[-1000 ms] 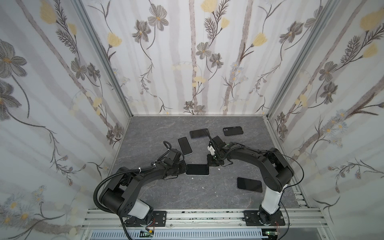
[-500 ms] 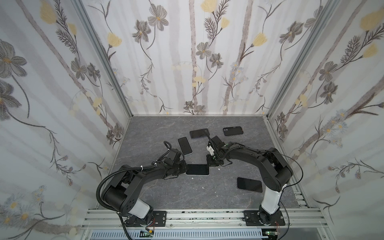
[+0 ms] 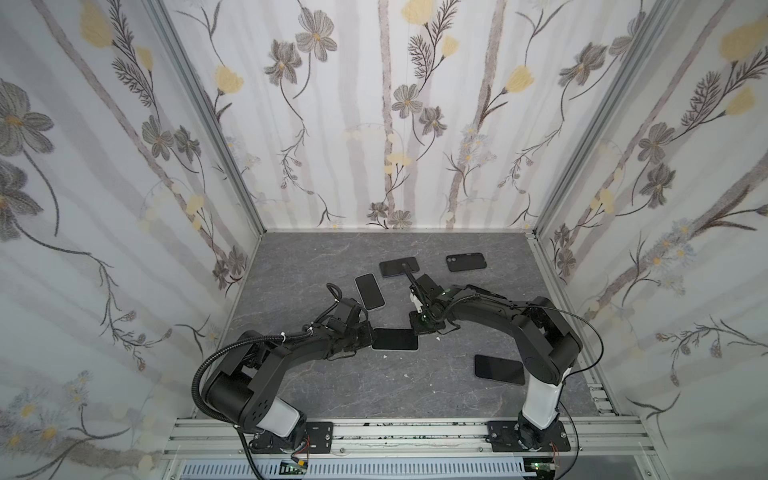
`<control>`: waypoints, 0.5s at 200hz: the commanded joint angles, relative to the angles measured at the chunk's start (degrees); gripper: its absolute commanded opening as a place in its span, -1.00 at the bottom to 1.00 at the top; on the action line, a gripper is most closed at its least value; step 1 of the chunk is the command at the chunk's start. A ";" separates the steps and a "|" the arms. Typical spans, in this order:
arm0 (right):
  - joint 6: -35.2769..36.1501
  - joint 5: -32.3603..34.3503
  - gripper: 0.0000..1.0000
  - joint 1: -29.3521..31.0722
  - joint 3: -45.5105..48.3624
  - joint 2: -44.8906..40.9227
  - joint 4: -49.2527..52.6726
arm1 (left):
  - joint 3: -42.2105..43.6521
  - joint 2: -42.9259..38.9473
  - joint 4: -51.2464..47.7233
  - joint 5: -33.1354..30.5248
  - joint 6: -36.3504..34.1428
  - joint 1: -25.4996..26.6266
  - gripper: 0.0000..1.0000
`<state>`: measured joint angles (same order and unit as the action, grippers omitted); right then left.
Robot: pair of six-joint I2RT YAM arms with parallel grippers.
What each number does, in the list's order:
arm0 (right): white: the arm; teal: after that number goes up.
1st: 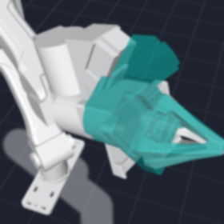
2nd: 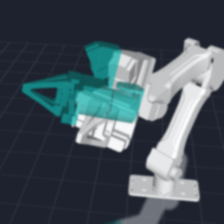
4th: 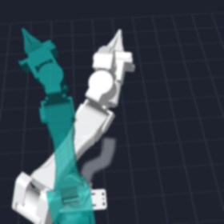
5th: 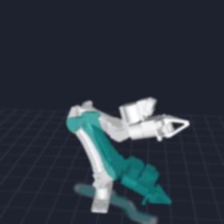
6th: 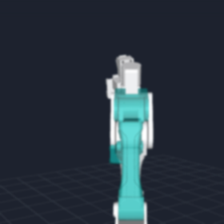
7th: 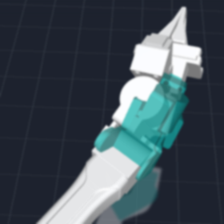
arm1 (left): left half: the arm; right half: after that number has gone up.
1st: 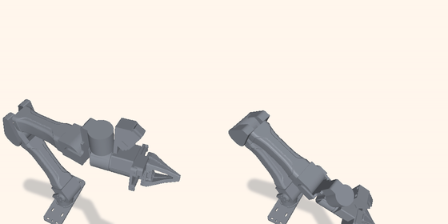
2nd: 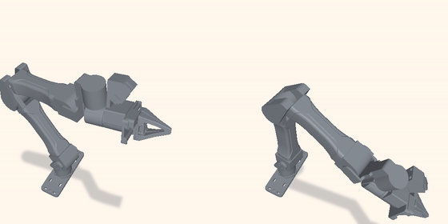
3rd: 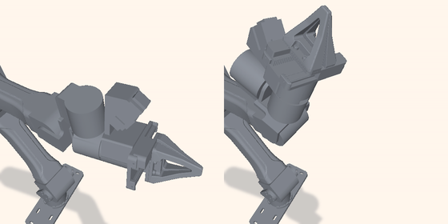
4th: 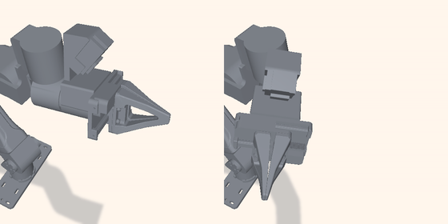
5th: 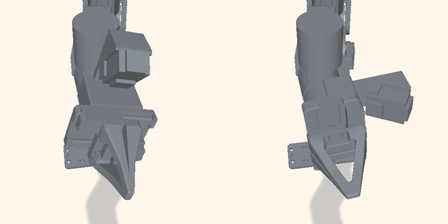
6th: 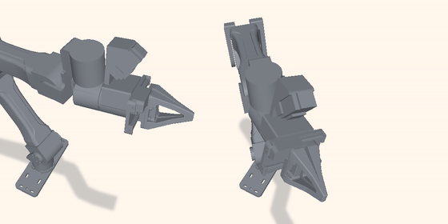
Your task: Put the phone into the phone case
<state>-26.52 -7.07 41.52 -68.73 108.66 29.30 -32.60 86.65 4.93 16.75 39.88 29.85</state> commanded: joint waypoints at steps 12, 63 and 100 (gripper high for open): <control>0.86 4.37 -0.77 1.01 1.21 3.04 5.70 | 0.78 -0.06 -2.96 -0.39 0.64 0.04 -0.52; 0.93 3.20 -0.76 1.20 2.61 4.78 4.01 | 1.40 -0.38 -2.51 -0.24 1.08 0.04 -0.52; 0.86 3.31 -0.76 1.37 2.42 4.64 3.93 | 1.41 -0.44 -2.47 -0.29 1.17 0.03 -0.52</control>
<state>-25.91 -4.56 42.44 -68.29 109.54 28.25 -31.53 86.06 6.22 16.73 40.51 29.85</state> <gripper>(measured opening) 0.121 0.239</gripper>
